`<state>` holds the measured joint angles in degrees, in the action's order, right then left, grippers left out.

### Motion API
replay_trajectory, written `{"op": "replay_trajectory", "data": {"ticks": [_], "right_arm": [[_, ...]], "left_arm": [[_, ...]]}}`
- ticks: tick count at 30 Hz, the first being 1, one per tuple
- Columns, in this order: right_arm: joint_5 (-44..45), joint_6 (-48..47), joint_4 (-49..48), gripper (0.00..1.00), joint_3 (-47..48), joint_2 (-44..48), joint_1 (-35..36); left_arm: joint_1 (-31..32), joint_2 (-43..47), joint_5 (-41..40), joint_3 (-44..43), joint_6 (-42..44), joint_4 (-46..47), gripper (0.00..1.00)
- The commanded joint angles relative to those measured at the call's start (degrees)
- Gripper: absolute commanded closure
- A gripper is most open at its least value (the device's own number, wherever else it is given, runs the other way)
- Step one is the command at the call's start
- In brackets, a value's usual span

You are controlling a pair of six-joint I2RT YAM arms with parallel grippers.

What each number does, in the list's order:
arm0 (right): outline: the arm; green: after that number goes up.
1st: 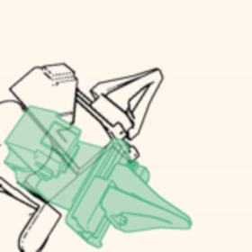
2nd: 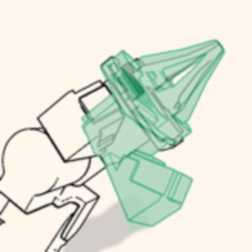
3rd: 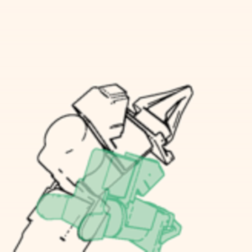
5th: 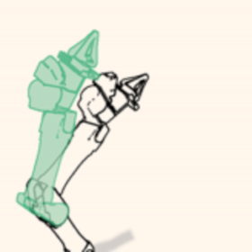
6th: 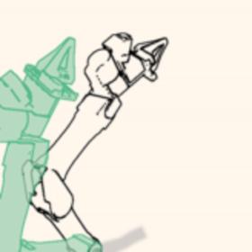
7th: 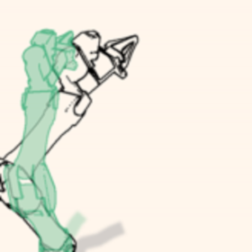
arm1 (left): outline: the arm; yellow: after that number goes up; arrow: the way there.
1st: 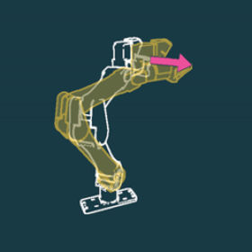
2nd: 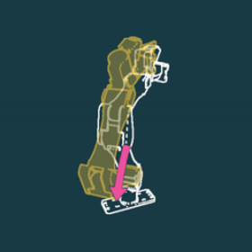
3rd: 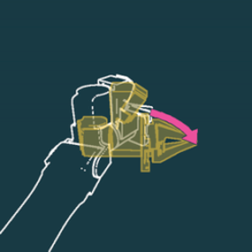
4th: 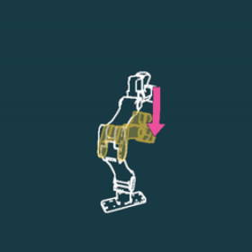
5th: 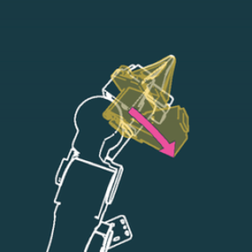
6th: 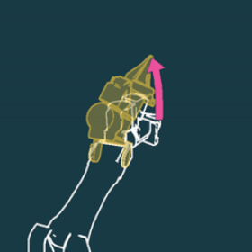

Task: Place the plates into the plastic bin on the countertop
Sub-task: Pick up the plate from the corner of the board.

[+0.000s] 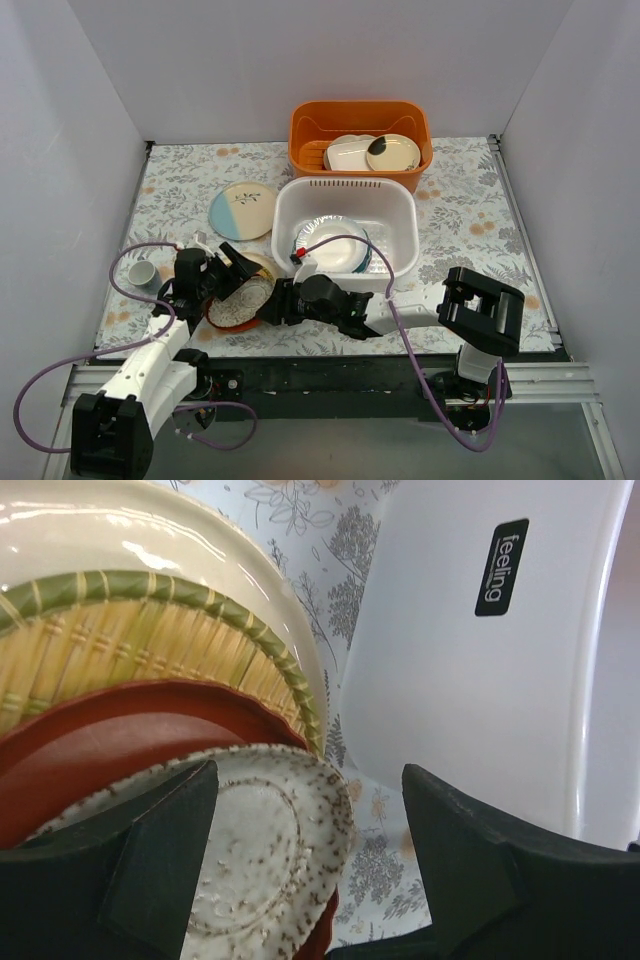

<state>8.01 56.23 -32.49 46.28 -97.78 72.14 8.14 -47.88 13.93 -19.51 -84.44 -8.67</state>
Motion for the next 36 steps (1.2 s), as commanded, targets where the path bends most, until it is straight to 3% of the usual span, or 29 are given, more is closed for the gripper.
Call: {"op": "replay_trajectory", "data": {"ticks": [1,13,20,26,36], "right_arm": [[7.63,1.25,5.33,0.43,0.64,-3.12,-1.47],[12.64,0.99,10.6,0.45,5.04,-7.34,-1.56],[14.14,0.9,11.84,0.46,6.28,-9.19,-1.65],[15.72,0.38,10.52,0.46,3.91,-7.08,-1.65],[13.79,-2.43,7.71,0.46,1.53,-4.88,-1.65]], "left_arm": [[1.43,2.43,2.41,0.87,-1.6,-2.49,0.28],[5.04,4.46,1.98,1.75,-3.97,-4.16,0.32],[6.45,5.61,-4.96,-2.02,-1.7,-7.41,0.3],[6.54,1.92,-15.32,-6.68,1.3,-9.79,0.26],[6.62,-10.03,-20.7,-7.3,2.18,-6.19,0.25]]}}
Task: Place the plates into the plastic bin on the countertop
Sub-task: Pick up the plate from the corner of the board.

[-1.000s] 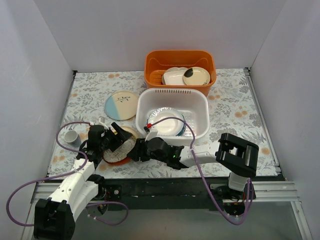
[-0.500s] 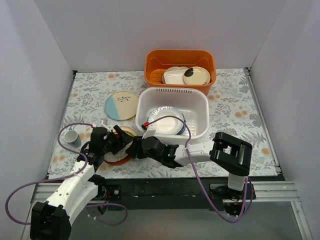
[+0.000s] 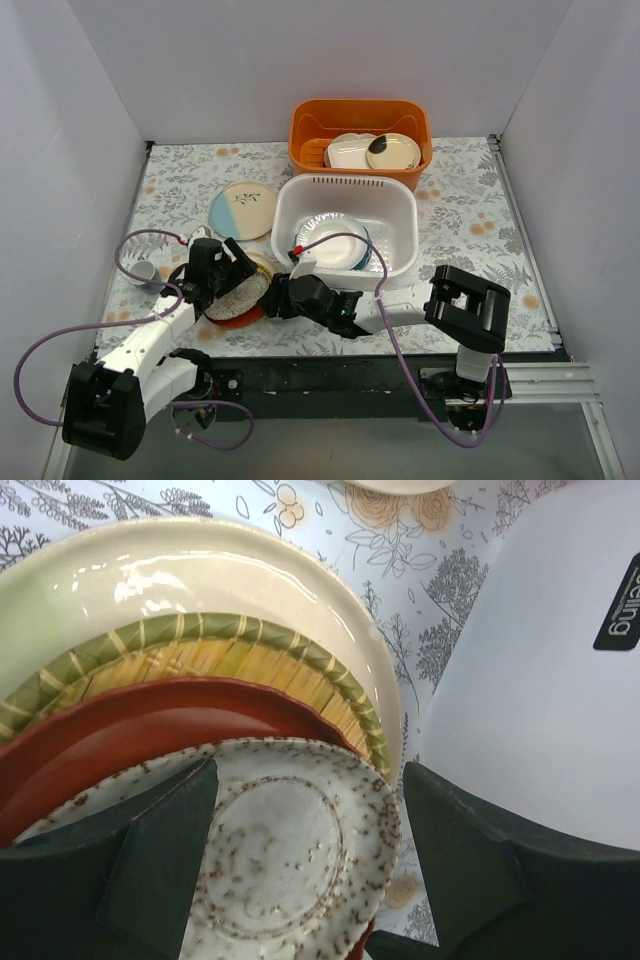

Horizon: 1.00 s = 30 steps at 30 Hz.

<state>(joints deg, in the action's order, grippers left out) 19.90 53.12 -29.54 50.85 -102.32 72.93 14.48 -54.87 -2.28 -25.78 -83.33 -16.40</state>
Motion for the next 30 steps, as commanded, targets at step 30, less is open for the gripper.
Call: {"op": "replay_trajectory", "data": {"ticks": [30], "right_arm": [[0.31,-1.09,9.5,0.48,6.28,-9.91,-2.79]], "left_arm": [[0.29,6.72,-5.36,-1.82,-0.17,-3.9,0.27]]}}
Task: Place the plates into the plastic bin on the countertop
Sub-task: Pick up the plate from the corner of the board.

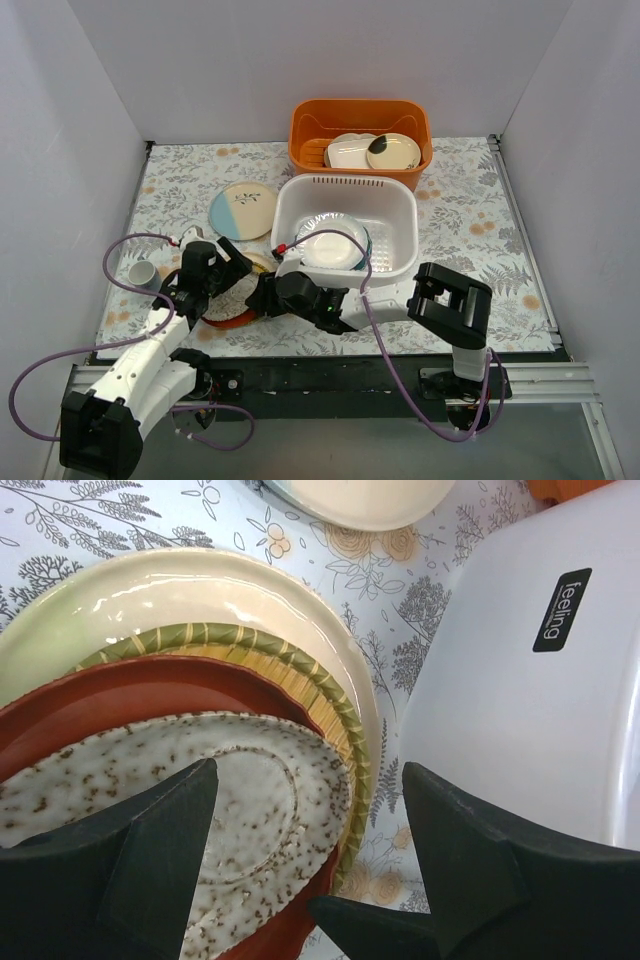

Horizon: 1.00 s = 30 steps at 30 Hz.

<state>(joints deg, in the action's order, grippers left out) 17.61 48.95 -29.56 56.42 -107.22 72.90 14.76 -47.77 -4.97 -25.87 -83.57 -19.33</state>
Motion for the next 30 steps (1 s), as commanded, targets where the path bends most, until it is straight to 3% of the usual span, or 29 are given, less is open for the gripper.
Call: {"op": "replay_trajectory", "data": {"ticks": [1,11,20,25,30], "right_arm": [[2.52,3.26,9.7,0.49,0.88,-5.63,-2.85],[1.03,4.75,6.72,0.5,-4.13,-4.23,-4.7],[-0.29,4.84,5.66,0.51,-6.68,-3.08,-4.7],[-1.34,5.19,5.39,0.52,-5.62,-5.19,-4.79],[-2.22,5.72,6.1,0.52,-4.74,-7.04,-5.49]], "left_arm": [[0.0,-0.92,-2.85,-1.47,-0.1,-0.88,0.26],[0.0,-1.0,-13.13,-1.64,-0.19,1.14,0.26],[0.09,-5.75,-14.27,0.99,-0.01,5.01,0.24],[0.09,-6.72,-12.79,1.87,-0.01,5.7,0.23],[0.0,-8.48,-4.98,2.31,-2.03,5.8,0.24]]}}
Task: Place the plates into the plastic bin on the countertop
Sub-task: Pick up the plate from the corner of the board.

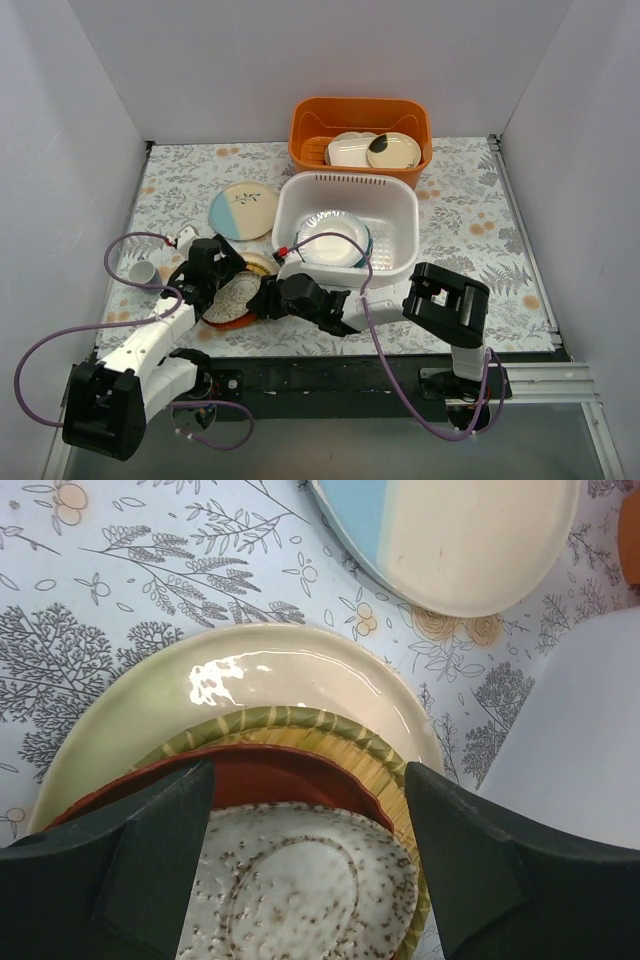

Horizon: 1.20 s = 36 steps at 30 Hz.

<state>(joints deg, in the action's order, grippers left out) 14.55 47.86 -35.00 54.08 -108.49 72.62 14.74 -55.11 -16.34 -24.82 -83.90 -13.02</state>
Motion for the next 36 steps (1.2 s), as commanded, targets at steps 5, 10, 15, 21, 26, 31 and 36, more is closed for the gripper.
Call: {"op": "replay_trajectory", "data": {"ticks": [5,10,15,21,26,31,36], "right_arm": [[-0.92,7.25,10.84,0.53,-4.77,-4.46,-5.38],[-1.36,7.51,10.49,0.53,-8.9,-1.82,-5.38],[-1.45,7.25,10.92,0.53,-10.49,0.64,-5.38],[-4.0,6.99,11.36,0.54,-10.4,-1.2,-5.38],[-4.26,6.73,11.88,0.54,-11.63,-0.59,-5.38],[-5.4,6.81,11.71,0.54,-11.98,-1.37,-5.38],[-6.28,7.16,11.36,0.53,-13.83,0.03,-5.38]], "left_arm": [[0.02,-1.14,11.24,3.54,-3.11,-0.43,0.25],[0.02,0.97,12.47,4.95,-3.64,-1.74,0.24],[0.11,2.81,13.44,6.27,-4.96,-2.45,0.24],[0.2,2.99,14.23,6.71,-5.49,-2.72,0.24],[0.46,4.05,14.32,7.59,-6.63,-2.81,0.24],[0.73,4.93,14.58,8.82,-7.42,-2.54,0.24],[0.9,5.01,14.58,8.74,-7.33,-2.63,0.23]]}}
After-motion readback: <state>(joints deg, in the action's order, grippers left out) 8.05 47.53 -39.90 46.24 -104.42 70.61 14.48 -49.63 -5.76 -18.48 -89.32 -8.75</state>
